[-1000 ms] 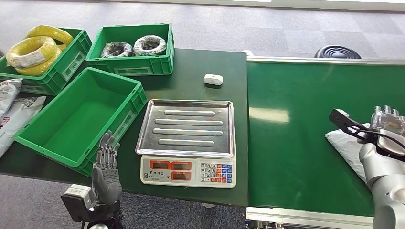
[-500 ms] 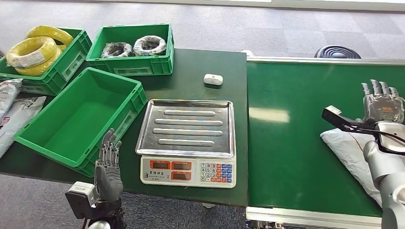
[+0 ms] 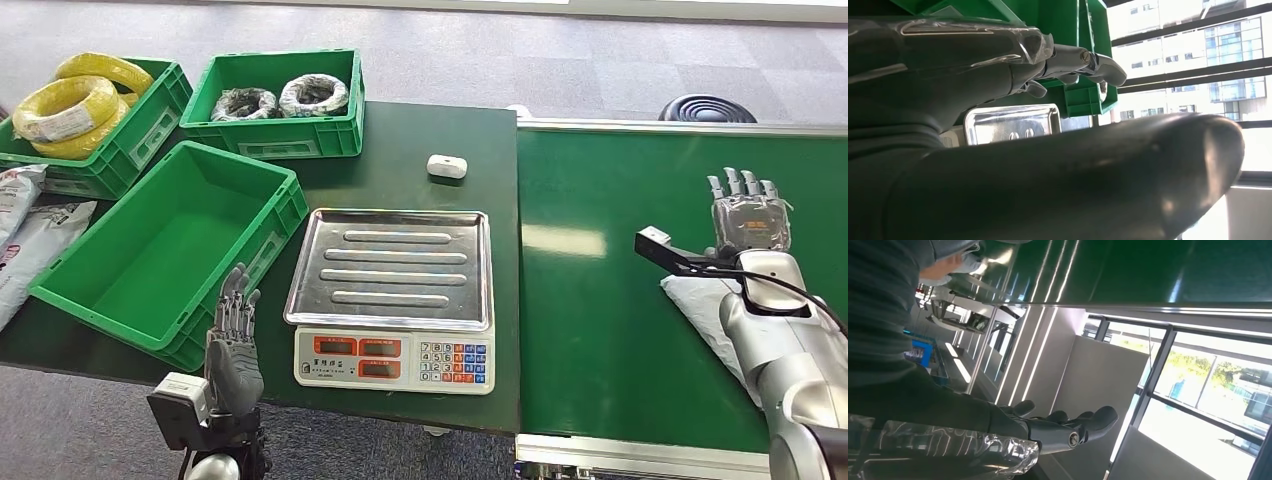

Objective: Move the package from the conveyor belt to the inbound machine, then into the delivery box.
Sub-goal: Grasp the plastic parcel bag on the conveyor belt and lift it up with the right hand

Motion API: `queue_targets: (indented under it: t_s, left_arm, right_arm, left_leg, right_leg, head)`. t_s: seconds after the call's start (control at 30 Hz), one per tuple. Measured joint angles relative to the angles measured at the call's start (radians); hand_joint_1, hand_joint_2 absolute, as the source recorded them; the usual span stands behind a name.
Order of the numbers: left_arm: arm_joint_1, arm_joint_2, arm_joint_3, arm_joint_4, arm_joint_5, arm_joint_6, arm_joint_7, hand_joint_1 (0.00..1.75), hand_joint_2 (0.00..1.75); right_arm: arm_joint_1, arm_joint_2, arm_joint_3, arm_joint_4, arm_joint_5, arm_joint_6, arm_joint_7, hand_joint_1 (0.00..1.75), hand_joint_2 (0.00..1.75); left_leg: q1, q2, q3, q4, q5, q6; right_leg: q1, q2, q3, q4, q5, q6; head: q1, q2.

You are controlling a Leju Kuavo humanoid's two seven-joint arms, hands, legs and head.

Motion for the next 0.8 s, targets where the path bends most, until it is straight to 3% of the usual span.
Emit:
queue_targets:
  t_s: [0.13,0.33,0.47,0.6,0.8]
  left_arm:
    - [0.000,0.000,0.000,0.003,-0.001,0.001,0.000,0.00,0.00]
    - [0.000,0.000,0.001,0.005,-0.013,-0.017,0.000,0.00,0.00]
    - [0.000,0.000,0.004,0.007,-0.020,-0.023,0.000,0.00,0.00]
    - [0.002,0.000,0.013,0.007,-0.021,-0.013,0.000,0.00,0.00]
    - [0.022,0.000,0.028,0.004,-0.020,0.004,0.000,0.00,0.00]
  right_arm:
    - [0.000,0.004,0.007,0.002,-0.009,0.059,-0.020,0.00,1.75]
    - [0.035,0.010,-0.042,0.011,-0.143,0.412,-0.163,0.00,1.75]
    - [0.082,0.010,-0.088,0.019,-0.214,0.557,-0.230,0.00,1.75]
    - [0.115,0.010,-0.111,0.022,-0.234,0.597,-0.251,0.00,1.75]
    - [0.121,0.019,-0.115,0.022,-0.217,0.560,-0.172,0.00,1.75]
  left_leg:
    - [0.000,0.000,0.000,0.000,0.000,0.000]
    - [0.000,0.000,0.000,0.000,0.000,0.000]
    - [0.000,0.000,0.000,0.000,0.000,0.000]
    - [0.000,0.000,0.000,0.000,0.000,0.000]
    - [0.000,0.000,0.000,0.000,0.000,0.000]
  right_leg:
    - [0.000,0.000,0.000,0.000,0.000,0.000]
    - [0.000,0.000,0.000,0.000,0.000,0.000]
    - [0.000,0.000,0.000,0.000,0.000,0.000]
    - [0.000,0.000,0.000,0.000,0.000,0.000]
    - [0.000,0.000,0.000,0.000,0.000,0.000]
  head:
    - [0.000,0.000]
    - [0.000,0.000]
    - [0.000,0.000]
    - [0.000,0.000]
    - [0.000,0.000]
